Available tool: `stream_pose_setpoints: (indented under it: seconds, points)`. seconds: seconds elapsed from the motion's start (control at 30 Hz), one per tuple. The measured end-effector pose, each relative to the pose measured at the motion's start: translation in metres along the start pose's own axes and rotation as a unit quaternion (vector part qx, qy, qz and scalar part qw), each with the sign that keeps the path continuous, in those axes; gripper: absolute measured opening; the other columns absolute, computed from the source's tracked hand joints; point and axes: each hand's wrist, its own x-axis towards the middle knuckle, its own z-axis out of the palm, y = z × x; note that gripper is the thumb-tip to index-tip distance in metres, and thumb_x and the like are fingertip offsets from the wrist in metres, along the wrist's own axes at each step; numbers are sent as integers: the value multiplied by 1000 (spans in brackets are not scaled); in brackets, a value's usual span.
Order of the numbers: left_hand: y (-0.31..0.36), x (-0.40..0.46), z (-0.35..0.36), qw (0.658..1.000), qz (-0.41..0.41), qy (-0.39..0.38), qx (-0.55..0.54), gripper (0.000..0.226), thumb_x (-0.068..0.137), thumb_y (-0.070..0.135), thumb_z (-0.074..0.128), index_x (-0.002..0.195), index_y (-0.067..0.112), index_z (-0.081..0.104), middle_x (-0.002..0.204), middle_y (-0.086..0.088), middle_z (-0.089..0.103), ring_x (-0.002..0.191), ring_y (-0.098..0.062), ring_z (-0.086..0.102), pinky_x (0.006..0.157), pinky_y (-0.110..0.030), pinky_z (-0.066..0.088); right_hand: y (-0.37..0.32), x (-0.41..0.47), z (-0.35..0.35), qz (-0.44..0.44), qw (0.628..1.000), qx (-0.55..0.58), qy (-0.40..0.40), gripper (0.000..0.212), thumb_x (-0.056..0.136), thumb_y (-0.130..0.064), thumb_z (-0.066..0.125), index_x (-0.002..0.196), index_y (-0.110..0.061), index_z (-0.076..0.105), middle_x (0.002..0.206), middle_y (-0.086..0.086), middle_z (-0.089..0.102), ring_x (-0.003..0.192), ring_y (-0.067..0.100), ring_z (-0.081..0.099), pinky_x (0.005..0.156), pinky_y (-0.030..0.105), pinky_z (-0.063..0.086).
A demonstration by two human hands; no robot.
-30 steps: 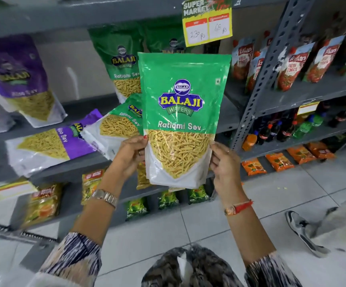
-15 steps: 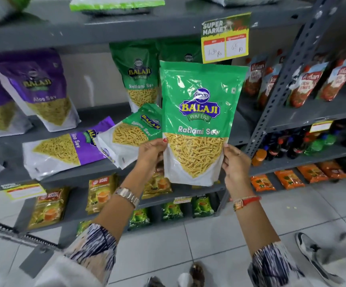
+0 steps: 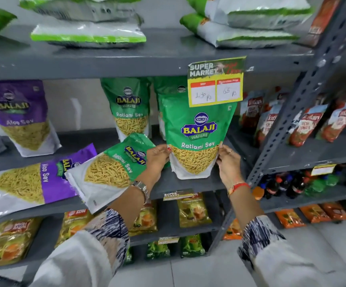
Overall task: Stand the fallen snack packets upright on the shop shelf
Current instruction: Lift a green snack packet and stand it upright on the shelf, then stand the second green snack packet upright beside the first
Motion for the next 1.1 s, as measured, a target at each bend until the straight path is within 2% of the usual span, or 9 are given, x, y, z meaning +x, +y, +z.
stream_pose_setpoints:
  seconds: [0.27, 0.43, 0.57, 0.63, 0.7, 0.77, 0.87, 0.97, 1.1]
  points:
    - [-11, 17, 7, 999, 7, -18, 31, 32, 83, -7, 53, 114, -8, 57, 80, 3, 69, 83, -18, 58, 77, -22, 49, 11, 25, -5, 18, 999, 50, 4, 21, 96, -8, 43, 91, -11, 63, 68, -13, 74, 66, -2, 69, 56, 14, 53]
    - [-2, 11, -17, 996, 65, -31, 46, 42, 81, -14, 50, 122, -7, 50, 123, -13, 56, 101, -20, 60, 81, -14, 51, 23, 10, -1, -35, 989, 45, 140, 29, 88, -4, 57, 117, 2, 58, 111, 15, 65, 104, 21, 62, 96, 32, 51]
    - [19, 8, -57, 984, 133, 78, 85, 34, 81, -15, 47, 112, -7, 59, 115, -16, 63, 93, -19, 64, 81, -14, 53, 51, -44, 22, -74, 972, 20, 222, 26, 82, -1, 61, 108, 1, 60, 92, 6, 65, 83, 10, 61, 73, 12, 52]
    - [30, 7, -82, 966, 150, 152, 143, 33, 81, -13, 43, 105, -3, 63, 108, -17, 68, 86, -21, 64, 76, -25, 56, 70, -71, 42, -21, 985, 6, 173, 15, 83, 1, 57, 94, -8, 62, 78, -4, 61, 69, 1, 57, 62, 13, 48]
    - [39, 9, -107, 933, 168, 232, 221, 34, 80, -8, 44, 102, 4, 67, 101, -13, 71, 79, -21, 64, 73, -33, 55, 86, -87, 61, 77, 995, -42, 39, 21, 87, -3, 52, 87, -24, 57, 73, -8, 62, 70, 0, 56, 66, 18, 47]
    - [45, 13, -130, 893, 173, 275, 311, 35, 78, -4, 46, 103, 7, 68, 103, -16, 72, 87, -25, 67, 81, -33, 54, 94, -96, 83, 173, 980, -58, -82, 23, 89, 0, 46, 89, -22, 55, 76, -6, 61, 74, 7, 55, 68, 18, 49]
    - [45, 26, -160, 854, 103, 231, 455, 32, 79, 3, 51, 107, 6, 67, 108, -21, 69, 102, -33, 64, 90, -37, 48, 101, -107, 118, 246, 959, -44, -132, 20, 93, -1, 40, 98, -7, 59, 90, 5, 59, 75, 12, 56, 65, 16, 50]
    - [46, 45, -181, 873, 7, 129, 471, 29, 76, 13, 65, 102, 0, 68, 101, -22, 69, 98, -33, 64, 86, -37, 48, 101, -112, 140, 294, 946, -26, -136, 36, 96, -1, 37, 128, 15, 42, 133, 31, 49, 113, 38, 56, 94, 31, 50]
    - [48, 63, -187, 885, -37, 38, 463, 19, 78, 17, 65, 76, -2, 67, 78, -14, 62, 76, -24, 58, 77, -36, 48, 110, -108, 150, 362, 930, -18, -61, 26, 97, 0, 31, 98, 11, 55, 139, 26, 47, 131, 34, 44, 111, 40, 34]
